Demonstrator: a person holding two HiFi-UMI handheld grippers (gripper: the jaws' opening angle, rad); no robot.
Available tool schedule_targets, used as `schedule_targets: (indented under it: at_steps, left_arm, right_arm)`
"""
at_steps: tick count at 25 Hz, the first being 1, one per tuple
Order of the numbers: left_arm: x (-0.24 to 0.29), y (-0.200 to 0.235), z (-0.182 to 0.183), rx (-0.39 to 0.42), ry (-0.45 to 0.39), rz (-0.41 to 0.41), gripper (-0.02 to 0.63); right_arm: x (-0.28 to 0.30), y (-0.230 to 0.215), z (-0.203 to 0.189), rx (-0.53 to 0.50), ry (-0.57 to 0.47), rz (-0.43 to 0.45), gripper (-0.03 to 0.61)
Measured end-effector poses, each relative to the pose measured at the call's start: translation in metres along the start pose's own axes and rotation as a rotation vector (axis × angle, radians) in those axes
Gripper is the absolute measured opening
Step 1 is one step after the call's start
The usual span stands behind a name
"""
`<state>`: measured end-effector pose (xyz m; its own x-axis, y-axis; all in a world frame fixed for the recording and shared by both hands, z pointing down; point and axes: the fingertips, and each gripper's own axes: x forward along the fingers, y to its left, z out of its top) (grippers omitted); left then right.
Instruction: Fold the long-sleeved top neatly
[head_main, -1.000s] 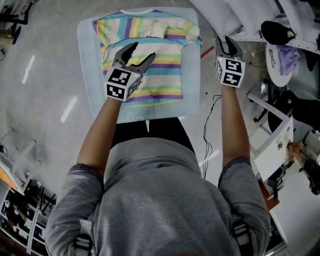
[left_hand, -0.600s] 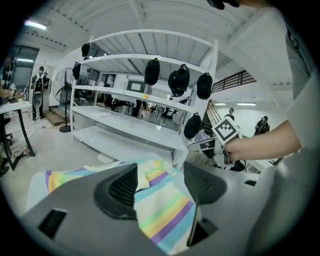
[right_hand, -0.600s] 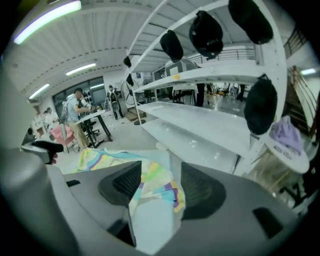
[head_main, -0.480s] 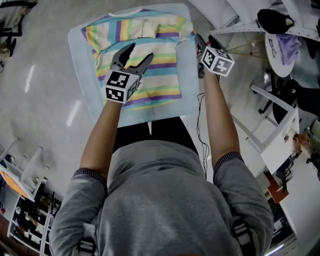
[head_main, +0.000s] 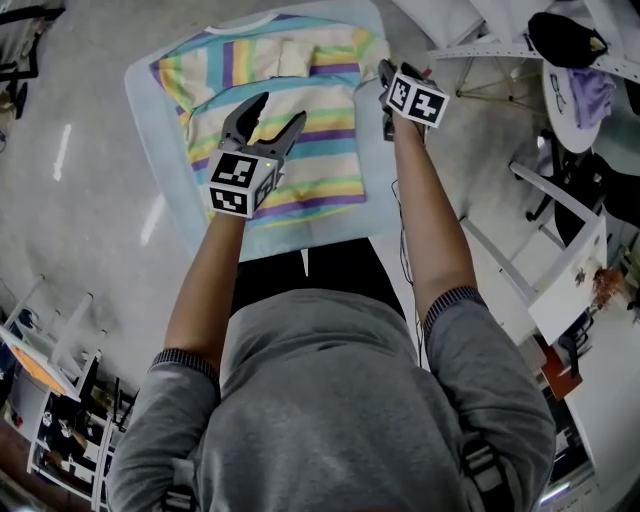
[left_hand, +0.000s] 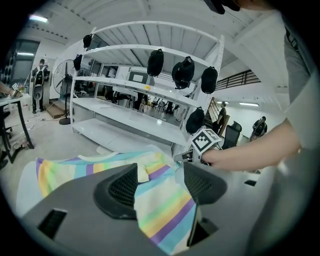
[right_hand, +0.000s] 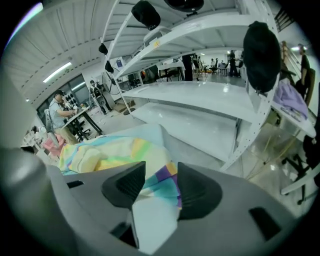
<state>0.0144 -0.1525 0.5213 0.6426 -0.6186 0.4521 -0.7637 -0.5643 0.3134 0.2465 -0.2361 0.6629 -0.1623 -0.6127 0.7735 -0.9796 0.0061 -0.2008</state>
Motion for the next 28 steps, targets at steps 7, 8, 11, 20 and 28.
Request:
schedule_targets:
  at_steps: [7,8,11,20,28]
  left_arm:
    - [0.009,0.012,-0.012,-0.028,0.021,0.007,0.304]
    - [0.01,0.014,-0.012,-0.03,0.022,0.009,0.304]
    - [0.009,0.019,-0.012,-0.035,0.021,0.012,0.304]
    - [0.0,0.027,-0.005,-0.027,0.012,0.009,0.304]
    - [-0.009,0.024,-0.01,-0.024,0.01,-0.002,0.303]
  right_arm:
    - [0.029,-0.009,-0.017,0.027,0.068,-0.017,0.173]
    - [0.029,-0.008,-0.016,0.031,0.068,-0.017,0.155]
    - [0.024,-0.009,-0.011,0.045,0.048,-0.035,0.093]
    - [-0.047,0.031,0.016,0.064,-0.139,0.013,0.041]
    - [-0.095,0.107,-0.008,0.095,-0.205,0.096,0.043]
